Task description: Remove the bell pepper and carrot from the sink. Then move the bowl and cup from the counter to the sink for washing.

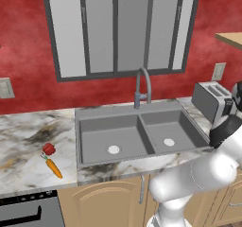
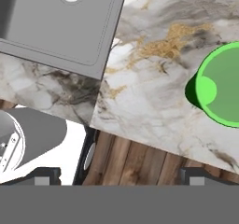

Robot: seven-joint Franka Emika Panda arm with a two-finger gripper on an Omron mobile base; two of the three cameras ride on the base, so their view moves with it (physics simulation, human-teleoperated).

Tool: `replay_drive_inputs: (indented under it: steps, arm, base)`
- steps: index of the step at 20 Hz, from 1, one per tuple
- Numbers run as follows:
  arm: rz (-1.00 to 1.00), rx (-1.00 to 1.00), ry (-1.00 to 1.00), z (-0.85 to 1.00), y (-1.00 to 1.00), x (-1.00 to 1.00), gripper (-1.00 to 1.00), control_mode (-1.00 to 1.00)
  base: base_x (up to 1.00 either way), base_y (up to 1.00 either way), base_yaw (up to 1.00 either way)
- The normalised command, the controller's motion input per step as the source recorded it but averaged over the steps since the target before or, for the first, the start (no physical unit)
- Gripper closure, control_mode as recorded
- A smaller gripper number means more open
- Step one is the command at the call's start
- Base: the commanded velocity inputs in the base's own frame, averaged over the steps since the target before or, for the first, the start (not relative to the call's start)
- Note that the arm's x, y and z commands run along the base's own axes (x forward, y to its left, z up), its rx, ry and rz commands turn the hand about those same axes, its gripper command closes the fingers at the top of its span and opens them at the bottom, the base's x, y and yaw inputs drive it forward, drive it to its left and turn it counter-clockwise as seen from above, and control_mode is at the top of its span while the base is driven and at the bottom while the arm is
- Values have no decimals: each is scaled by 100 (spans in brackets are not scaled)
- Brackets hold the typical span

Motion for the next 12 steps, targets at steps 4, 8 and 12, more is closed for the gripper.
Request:
replay_drive_inputs:
  steps: [4,8,12]
  arm:
    - [0,0,0,-12,-8,14,-100,-100]
    - [0,0,0,-15,-6,15,-100,-100]
    - [0,0,0,-14,-7,17,-100,-100]
  base:
    - [0,0,0]
    - [0,0,0]
    - [0,0,0]
